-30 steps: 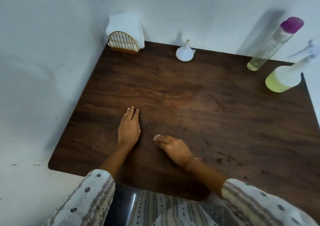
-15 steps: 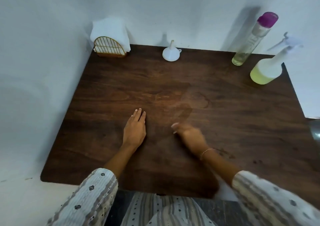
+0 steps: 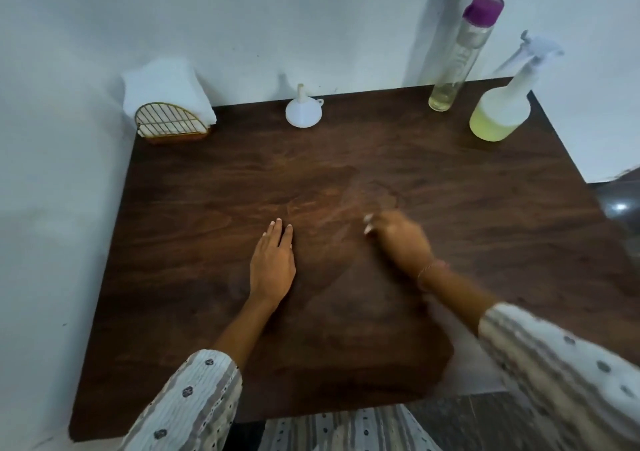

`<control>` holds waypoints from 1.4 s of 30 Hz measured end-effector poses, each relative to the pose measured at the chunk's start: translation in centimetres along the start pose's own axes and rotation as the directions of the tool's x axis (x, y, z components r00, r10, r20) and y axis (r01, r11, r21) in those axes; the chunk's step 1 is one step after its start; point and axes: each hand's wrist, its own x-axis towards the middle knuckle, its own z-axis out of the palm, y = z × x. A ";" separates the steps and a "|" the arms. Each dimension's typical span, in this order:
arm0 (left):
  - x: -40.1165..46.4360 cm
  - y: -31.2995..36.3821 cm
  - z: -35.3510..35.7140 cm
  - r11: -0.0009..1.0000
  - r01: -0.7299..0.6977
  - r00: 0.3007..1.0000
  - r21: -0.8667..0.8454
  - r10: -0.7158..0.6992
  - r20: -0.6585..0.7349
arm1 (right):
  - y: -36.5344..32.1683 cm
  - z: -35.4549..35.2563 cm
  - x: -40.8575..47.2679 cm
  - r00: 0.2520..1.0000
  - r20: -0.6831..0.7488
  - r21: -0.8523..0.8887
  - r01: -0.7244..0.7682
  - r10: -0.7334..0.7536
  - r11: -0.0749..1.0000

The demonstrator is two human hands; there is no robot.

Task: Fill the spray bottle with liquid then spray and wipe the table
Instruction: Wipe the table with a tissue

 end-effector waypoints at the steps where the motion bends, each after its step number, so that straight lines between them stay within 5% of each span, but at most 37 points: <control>1: 0.2 0.4 0.1 1.000 -0.003 1.000 0.000 0.003 0.000 | 2.7 -1.0 1.2 0.983 -0.053 -0.003 -0.176 0.176 0.984; 3: 0.5 1.2 0.5 1.000 -0.012 1.000 0.003 0.012 -0.005 | 4.9 -1.9 3.5 0.888 -0.168 0.027 -0.429 0.427 0.903; 5: 1.0 2.2 0.8 1.000 -0.023 1.000 0.000 0.023 -0.012 | 1.9 -1.1 4.7 0.893 -0.159 0.061 -0.417 0.421 0.907; 8: 1.6 3.4 1.2 0.999 -0.030 0.999 -0.014 0.030 -0.013 | -4.7 1.6 1.3 1.000 -0.019 0.058 -0.006 0.007 0.998; 10: 2.0 4.0 1.2 1.000 -0.018 1.000 -0.021 0.017 -0.019 | -5.3 1.6 -2.3 0.962 0.069 0.064 0.261 -0.266 0.963; 12: 2.4 4.4 1.2 1.000 -0.002 1.000 -0.027 0.001 -0.018 | -2.0 0.7 -2.9 0.931 0.084 0.062 0.351 -0.355 0.934; 15: 2.8 4.8 1.5 0.999 0.015 0.999 -0.034 -0.017 -0.035 | 4.8 -1.4 1.3 0.999 0.000 -0.040 0.046 -0.046 0.998; 18: 2.7 5.0 1.8 0.999 0.035 0.998 -0.042 -0.037 -0.049 | 6.4 -1.6 5.9 0.946 -0.148 -0.017 -0.294 0.288 0.956; 20: 2.7 5.1 1.8 0.997 0.049 0.997 -0.060 -0.052 -0.048 | 2.3 -0.2 6.5 0.973 -0.055 0.017 -0.224 0.225 0.974; 23: 2.7 5.0 1.6 0.997 0.043 0.999 -0.063 -0.045 -0.028 | -4.3 1.8 2.0 0.978 0.107 0.061 0.174 -0.180 0.983; 25: 2.8 4.9 1.4 0.998 0.031 0.999 -0.053 -0.032 -0.014 | -3.4 1.0 -0.4 0.928 0.077 0.085 0.359 -0.365 0.930; 27: 2.8 4.9 1.3 0.998 0.032 0.999 -0.052 -0.033 -0.025 | 0.4 -0.1 0.7 0.957 0.044 0.056 0.286 -0.288 0.957; 29: 2.9 5.0 1.2 0.998 0.046 0.998 -0.051 -0.048 -0.036 | 4.1 -1.3 4.2 0.999 -0.040 0.030 -0.022 0.023 0.999; 31: 3.0 5.1 1.5 0.997 0.059 0.997 -0.058 -0.062 -0.045 | 4.8 -1.5 7.5 0.955 -0.125 0.044 -0.265 0.268 0.963; 33: 3.3 4.8 1.6 0.998 0.047 0.998 -0.050 -0.049 -0.038 | 1.1 -0.5 8.3 0.971 -0.090 0.046 -0.218 0.222 0.975; 35: 3.9 3.9 1.5 0.999 0.018 1.000 -0.039 -0.019 -0.013 | -3.5 1.5 6.5 0.999 0.015 0.050 0.052 -0.053 0.997; 38: 4.9 2.9 1.0 0.999 0.017 1.000 -0.028 -0.016 0.024 | -5.3 2.2 2.1 0.884 0.126 0.133 0.435 -0.450 0.891; 40: 5.3 2.4 0.6 0.999 0.032 0.999 -0.005 -0.032 0.017 | -2.0 1.0 3.3 0.898 0.096 0.105 0.420 -0.430 0.901; 42: 5.5 1.8 0.3 0.998 0.064 0.998 -0.004 -0.064 0.005 | 2.3 -0.1 6.8 0.978 0.033 0.013 0.204 -0.204 0.979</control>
